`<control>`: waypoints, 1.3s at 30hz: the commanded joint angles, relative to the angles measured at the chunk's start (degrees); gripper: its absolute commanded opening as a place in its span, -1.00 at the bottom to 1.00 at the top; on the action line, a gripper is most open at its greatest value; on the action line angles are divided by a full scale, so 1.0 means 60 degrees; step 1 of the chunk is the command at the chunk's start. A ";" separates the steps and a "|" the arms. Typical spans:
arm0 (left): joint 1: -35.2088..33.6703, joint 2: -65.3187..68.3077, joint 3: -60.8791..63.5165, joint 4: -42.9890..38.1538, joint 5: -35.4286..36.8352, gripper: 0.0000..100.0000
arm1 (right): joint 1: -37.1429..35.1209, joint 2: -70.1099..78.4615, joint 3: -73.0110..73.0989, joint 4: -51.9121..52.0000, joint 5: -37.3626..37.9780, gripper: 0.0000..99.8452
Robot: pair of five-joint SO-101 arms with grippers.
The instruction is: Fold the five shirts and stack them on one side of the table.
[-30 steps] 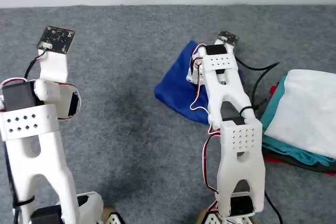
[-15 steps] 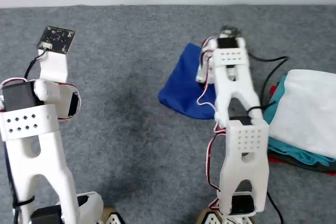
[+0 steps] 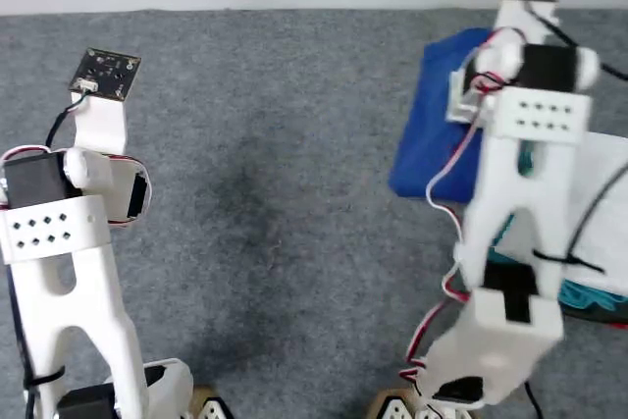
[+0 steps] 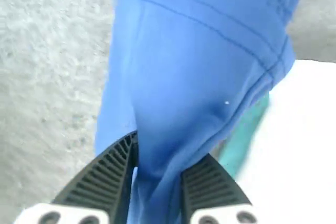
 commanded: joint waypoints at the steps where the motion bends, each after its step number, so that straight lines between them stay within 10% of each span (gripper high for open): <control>1: -0.0015 -0.0308 -0.0051 0.0176 -0.0088 -0.97 | 0.0652 -0.1516 0.0659 0.0403 0.0821 -0.98; 21: 0.0044 -0.0337 -0.0051 0.0176 -0.0073 -0.97 | 0.5223 -0.0505 0.1626 -0.0462 0.4982 -0.97; 28: 0.0044 -0.0308 -0.0037 0.0176 -0.0073 -0.97 | 0.5883 -0.0007 0.1040 -0.0608 0.5231 -0.44; 35: 0.0044 -0.0366 -0.0037 0.0176 -0.0073 -0.97 | 0.5399 -0.1121 0.0718 0.0242 0.5231 -0.49; 39: 0.0044 -0.0366 -0.0037 0.0176 -0.0044 -0.97 | 0.5121 -0.1370 0.0718 0.0256 0.5289 -0.86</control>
